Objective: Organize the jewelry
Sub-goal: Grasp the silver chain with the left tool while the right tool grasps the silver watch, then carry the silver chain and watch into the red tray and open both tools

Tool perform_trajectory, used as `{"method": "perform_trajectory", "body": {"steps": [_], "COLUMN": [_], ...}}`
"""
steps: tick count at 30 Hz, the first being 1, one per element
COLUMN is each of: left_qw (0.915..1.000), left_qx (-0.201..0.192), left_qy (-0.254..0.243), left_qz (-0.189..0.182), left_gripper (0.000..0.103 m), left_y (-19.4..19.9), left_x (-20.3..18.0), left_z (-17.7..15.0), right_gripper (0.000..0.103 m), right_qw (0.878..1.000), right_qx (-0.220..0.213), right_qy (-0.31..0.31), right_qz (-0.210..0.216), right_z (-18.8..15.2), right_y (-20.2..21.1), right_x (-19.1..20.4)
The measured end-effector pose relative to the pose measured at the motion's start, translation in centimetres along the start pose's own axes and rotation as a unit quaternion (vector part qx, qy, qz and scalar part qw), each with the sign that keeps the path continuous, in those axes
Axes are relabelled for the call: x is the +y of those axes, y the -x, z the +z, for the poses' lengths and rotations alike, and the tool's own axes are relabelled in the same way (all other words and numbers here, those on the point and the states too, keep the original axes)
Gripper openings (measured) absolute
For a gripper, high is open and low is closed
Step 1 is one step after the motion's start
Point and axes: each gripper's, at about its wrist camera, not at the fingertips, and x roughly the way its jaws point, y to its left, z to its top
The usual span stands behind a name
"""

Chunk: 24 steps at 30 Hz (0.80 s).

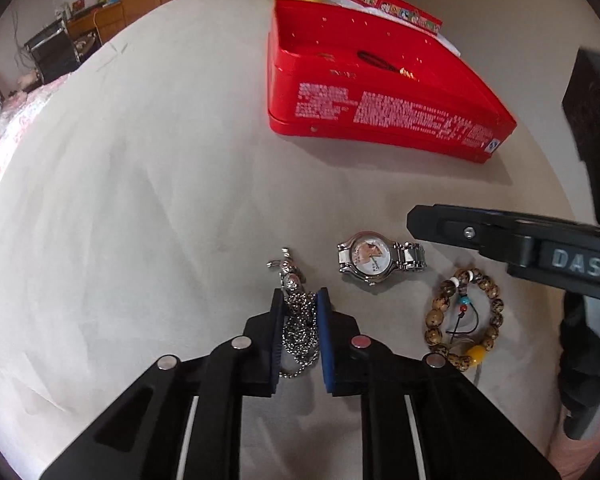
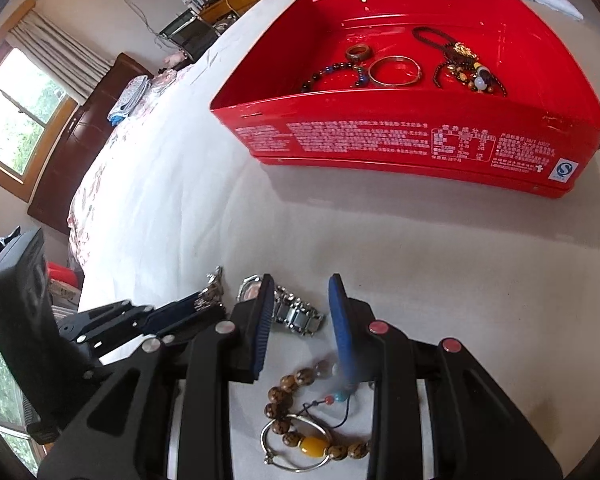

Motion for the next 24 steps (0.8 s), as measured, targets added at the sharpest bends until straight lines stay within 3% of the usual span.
{"method": "perform_trajectory", "body": {"steps": [8,14,21,24], "left_qw": [0.9979,0.9977,0.9972,0.9974], "left_qx": [-0.059,-0.059,-0.064,-0.06], "left_qy": [0.018,0.023,0.029,0.031], "left_qz": [-0.022,-0.026,-0.025,-0.025], "left_gripper": [0.015,0.015,0.015,0.016], "left_y": [4.2,4.0,4.2,4.1], "left_x": [1.5,1.9,2.3,2.3], "left_z": [0.1,0.4,0.4,0.4], "right_gripper": [0.028,0.028,0.028,0.028], "right_qw": [1.0,1.0,0.996,0.996], "right_qx": [0.003,0.024,0.072,0.066], "right_qy": [0.023,0.011,0.023,0.03], "right_qz": [0.007,0.006,0.052,0.047], "right_z": [0.2,0.4,-1.0,-1.0], "right_y": [0.2,-1.1,-0.7,-0.3], "right_x": [0.5,0.2,2.0,2.5]}}
